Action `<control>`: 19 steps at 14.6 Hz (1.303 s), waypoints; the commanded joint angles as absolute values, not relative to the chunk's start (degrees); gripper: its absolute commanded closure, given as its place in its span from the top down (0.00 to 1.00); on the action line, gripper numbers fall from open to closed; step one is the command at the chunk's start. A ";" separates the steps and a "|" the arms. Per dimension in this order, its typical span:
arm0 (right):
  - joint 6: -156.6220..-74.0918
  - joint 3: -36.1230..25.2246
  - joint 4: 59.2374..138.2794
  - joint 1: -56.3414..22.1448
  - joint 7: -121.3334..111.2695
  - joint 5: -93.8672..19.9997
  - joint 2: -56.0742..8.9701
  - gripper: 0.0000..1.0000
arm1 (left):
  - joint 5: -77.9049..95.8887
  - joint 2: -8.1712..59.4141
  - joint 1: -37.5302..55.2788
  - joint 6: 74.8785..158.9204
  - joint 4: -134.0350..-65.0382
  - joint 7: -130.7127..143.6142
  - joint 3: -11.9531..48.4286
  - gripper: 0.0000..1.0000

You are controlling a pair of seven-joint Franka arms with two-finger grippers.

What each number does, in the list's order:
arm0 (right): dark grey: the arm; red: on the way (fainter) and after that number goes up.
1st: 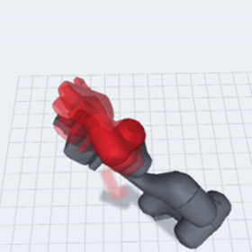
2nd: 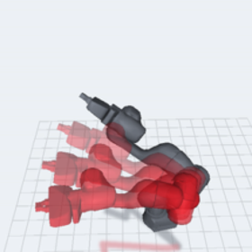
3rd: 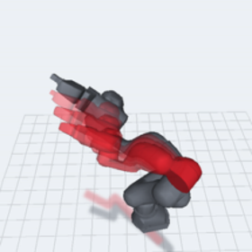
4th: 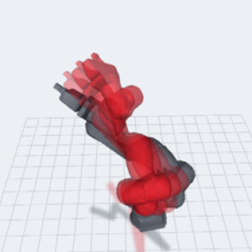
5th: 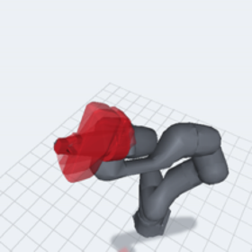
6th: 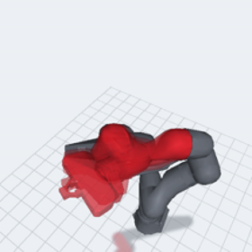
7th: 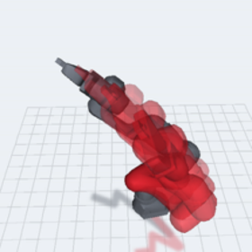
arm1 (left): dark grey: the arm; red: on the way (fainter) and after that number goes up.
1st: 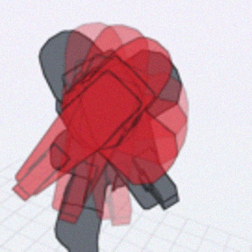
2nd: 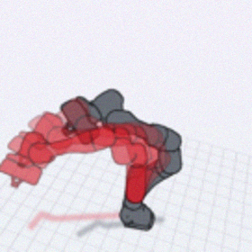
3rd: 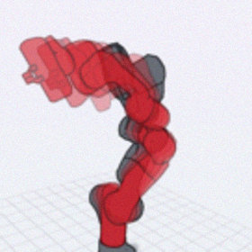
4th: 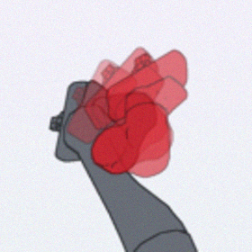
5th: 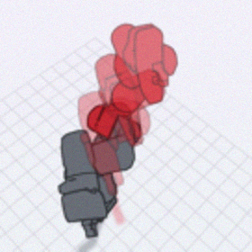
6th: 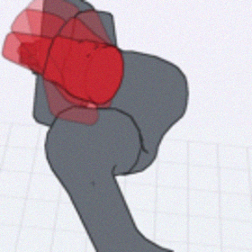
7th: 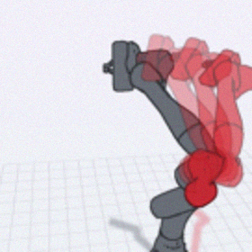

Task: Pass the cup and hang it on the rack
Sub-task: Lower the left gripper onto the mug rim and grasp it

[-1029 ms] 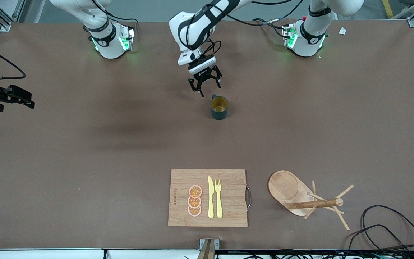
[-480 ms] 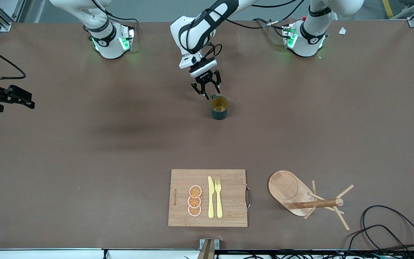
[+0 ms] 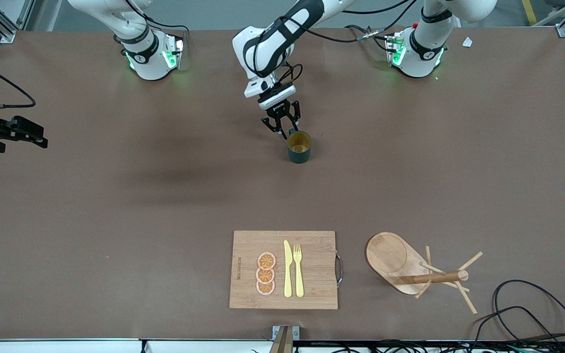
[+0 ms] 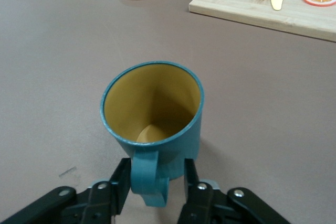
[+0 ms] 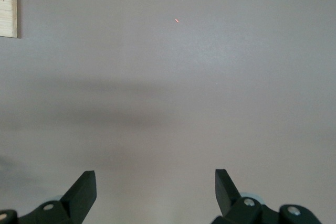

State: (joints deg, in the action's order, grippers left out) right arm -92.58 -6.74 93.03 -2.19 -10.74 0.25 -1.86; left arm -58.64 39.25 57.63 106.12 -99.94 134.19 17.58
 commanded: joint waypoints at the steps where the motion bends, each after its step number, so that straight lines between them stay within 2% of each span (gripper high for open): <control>1: -92.99 -5.63 95.01 -0.97 -11.60 1.05 -0.09 1.00 | -59.77 39.99 57.74 105.12 -97.82 134.74 17.67 0.36; 4: -92.99 -5.63 94.92 -0.97 -11.60 1.05 -0.09 1.00 | -59.76 40.08 57.66 105.12 -97.82 134.65 17.58 0.18; 6: -92.99 -5.63 94.92 -1.05 -11.60 1.05 -0.09 1.00 | -59.77 40.25 57.66 105.12 -97.74 134.47 17.23 0.12; 8: -92.99 -5.62 94.92 -0.97 -11.60 1.05 -0.09 1.00 | -59.68 40.17 57.57 105.12 -96.86 134.04 16.96 0.01; 12: -92.99 -5.63 94.83 -0.97 -11.60 1.05 -0.09 1.00 | -58.54 39.55 56.34 104.77 -91.25 130.17 16.96 0.00; 14: -92.99 -5.62 94.83 -0.97 -11.60 1.05 -0.09 1.00 | -53.56 39.20 55.99 104.15 -85.72 126.41 16.96 0.00; 16: -92.99 -5.62 94.83 -0.97 -11.60 1.05 -0.18 1.00 | -45.03 35.79 53.80 104.06 -82.54 122.80 16.96 0.00; 19: -92.90 -5.62 94.83 -0.97 -11.60 1.05 -0.18 1.00 | -34.15 28.41 48.18 104.24 -81.40 114.29 17.32 0.00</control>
State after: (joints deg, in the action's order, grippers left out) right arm -92.58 -6.69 93.04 -2.14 -10.81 0.25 -1.85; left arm -40.89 33.99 51.82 105.09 -81.27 119.76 16.88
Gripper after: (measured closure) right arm 0.000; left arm 0.789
